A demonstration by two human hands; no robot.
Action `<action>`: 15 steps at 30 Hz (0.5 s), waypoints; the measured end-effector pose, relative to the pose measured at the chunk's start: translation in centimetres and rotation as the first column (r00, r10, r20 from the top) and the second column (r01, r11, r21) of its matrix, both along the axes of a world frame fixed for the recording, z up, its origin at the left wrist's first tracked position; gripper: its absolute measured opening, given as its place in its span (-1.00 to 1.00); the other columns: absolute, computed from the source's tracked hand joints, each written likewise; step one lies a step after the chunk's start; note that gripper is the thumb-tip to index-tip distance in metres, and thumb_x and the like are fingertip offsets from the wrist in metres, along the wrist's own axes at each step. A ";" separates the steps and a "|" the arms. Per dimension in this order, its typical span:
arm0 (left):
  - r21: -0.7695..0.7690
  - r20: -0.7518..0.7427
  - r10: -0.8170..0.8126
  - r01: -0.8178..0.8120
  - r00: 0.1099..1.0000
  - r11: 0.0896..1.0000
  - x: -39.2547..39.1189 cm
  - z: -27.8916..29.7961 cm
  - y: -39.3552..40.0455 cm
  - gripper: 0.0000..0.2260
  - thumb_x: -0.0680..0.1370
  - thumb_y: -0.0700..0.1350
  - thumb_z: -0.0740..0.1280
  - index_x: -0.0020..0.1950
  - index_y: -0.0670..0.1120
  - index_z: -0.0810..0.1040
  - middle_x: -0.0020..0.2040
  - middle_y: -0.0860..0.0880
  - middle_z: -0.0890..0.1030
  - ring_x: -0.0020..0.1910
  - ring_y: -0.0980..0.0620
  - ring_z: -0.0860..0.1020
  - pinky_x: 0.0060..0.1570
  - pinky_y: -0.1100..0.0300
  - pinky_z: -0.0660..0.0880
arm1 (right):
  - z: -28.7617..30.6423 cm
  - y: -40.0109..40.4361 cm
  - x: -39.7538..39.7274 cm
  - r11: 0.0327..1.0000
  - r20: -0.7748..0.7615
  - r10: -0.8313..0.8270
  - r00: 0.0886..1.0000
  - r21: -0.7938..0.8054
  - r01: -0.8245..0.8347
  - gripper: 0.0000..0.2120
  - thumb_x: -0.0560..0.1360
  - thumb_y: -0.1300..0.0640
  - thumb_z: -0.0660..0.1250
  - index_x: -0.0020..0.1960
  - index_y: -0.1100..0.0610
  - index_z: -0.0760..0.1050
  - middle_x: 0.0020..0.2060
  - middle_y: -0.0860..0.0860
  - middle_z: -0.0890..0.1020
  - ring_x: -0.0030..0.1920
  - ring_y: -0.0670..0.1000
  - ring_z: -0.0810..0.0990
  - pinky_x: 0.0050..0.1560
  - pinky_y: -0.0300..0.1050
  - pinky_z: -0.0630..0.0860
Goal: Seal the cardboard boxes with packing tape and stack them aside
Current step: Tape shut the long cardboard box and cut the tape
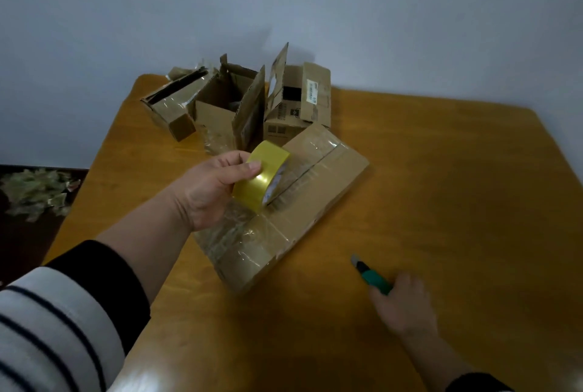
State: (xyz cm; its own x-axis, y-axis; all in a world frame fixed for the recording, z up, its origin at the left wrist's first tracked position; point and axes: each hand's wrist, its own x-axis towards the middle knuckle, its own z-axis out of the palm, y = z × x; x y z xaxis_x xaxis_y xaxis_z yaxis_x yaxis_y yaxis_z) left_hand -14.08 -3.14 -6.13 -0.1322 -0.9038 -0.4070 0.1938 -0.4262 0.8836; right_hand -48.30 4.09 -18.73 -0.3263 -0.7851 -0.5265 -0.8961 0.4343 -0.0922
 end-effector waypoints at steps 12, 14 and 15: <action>-0.022 0.015 0.006 -0.006 1.000 1.000 -0.4 0.5 0.5 -0.86 0.38 -0.05 0.41 -0.13 -0.08 0.59 -0.16 -0.11 0.62 -0.18 -0.02 0.56 -0.12 0.09 0.48 | 2.9 0.6 4.4 0.908 0.358 0.247 0.901 -0.410 -0.086 -0.78 0.63 -0.03 0.21 0.18 0.06 0.31 -0.23 -0.04 0.50 -0.39 -0.10 0.48 -0.49 -0.28 0.32; -0.022 0.019 0.009 -0.009 1.000 1.000 -0.4 0.5 0.6 -0.84 0.38 -0.05 0.41 -0.11 -0.10 0.59 -0.16 -0.11 0.63 -0.17 -0.02 0.55 -0.11 0.08 0.47 | 5.2 0.8 6.3 0.836 0.378 0.372 0.848 -0.534 -0.129 -0.76 0.62 -0.06 0.19 0.22 0.03 0.32 -0.26 -0.09 0.50 -0.41 -0.12 0.47 -0.47 -0.30 0.35; -0.021 0.023 0.010 -0.010 1.000 1.000 -0.4 0.6 0.7 -0.84 0.38 -0.05 0.41 -0.11 -0.09 0.59 -0.16 -0.10 0.63 -0.18 -0.02 0.56 -0.11 0.08 0.47 | 6.4 0.8 7.5 0.804 0.383 0.449 0.808 -0.567 -0.178 -0.75 0.62 -0.09 0.18 0.23 -0.01 0.33 -0.24 -0.13 0.50 -0.38 -0.14 0.49 -0.43 -0.32 0.36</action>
State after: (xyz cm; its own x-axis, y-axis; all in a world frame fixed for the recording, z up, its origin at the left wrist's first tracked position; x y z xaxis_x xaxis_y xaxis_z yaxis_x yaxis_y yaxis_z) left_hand -14.52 -2.45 -5.53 -0.1140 -0.9135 -0.3905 0.1772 -0.4055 0.8968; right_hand -40.83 4.93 -12.30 0.1724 -0.9830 -0.0633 -0.7490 -0.0891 -0.6565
